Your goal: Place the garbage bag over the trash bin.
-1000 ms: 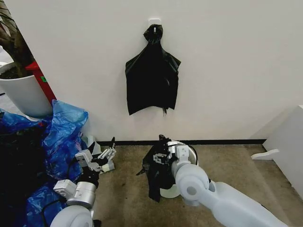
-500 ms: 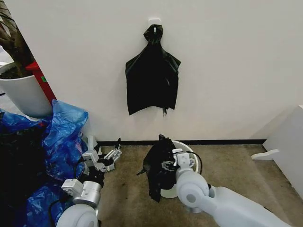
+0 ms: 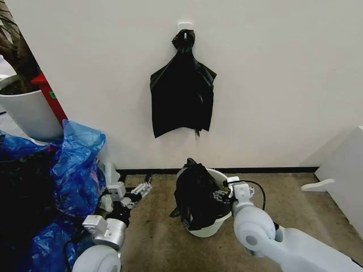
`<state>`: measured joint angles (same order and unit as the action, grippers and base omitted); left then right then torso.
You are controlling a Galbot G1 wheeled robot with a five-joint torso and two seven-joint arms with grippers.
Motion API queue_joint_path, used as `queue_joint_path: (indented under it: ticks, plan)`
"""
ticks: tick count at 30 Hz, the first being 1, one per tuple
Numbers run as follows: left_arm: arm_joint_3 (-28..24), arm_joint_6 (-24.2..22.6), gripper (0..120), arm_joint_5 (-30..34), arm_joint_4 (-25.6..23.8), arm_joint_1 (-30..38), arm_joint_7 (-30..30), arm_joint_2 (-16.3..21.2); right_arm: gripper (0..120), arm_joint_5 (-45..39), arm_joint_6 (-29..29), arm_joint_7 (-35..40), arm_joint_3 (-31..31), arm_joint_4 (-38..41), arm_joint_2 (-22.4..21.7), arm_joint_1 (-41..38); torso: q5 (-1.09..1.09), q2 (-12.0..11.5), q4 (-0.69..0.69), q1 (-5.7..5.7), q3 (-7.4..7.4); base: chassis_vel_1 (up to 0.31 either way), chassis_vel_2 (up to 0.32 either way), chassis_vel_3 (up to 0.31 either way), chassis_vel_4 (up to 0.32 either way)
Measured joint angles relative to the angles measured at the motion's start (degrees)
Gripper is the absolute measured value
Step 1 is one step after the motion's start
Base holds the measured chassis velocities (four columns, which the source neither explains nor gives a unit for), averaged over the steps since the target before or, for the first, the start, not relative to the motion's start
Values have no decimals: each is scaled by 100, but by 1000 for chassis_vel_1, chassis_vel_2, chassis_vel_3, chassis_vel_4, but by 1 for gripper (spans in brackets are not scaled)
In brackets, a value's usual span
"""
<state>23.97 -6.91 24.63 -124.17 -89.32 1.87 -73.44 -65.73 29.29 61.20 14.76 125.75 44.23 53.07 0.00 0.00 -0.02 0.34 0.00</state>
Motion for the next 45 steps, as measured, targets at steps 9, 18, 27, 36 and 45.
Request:
queue_joint_path:
  ticks: [9,18,27,36,45]
  plan:
    - [-709,-576,100,686,192,960,401,727,100,525,-244,-1099,-1169,802,-291,903,0,0,1,0,1,0,0,0,0]
    - [-2206,-1477,100,1064,560,2143,1764,793,100,702,-230,-1636,-2210,925,-498,1733,1,0,-2,0,1,0,0,0,0]
    - [-2942,-2866,100,1372,781,3029,3232,589,100,716,-249,-1663,-2633,736,-529,2129,1,0,0,0,1,0,0,0,0]
    - [-3183,-3064,100,1623,1204,3403,3490,445,100,708,-304,-1596,-2596,538,-456,2052,0,0,0,0,1,0,0,0,0]
    - [-3315,-3188,100,1877,1571,3483,3634,314,100,693,-315,-1509,-2580,414,-398,2011,0,0,0,0,1,0,0,0,0]
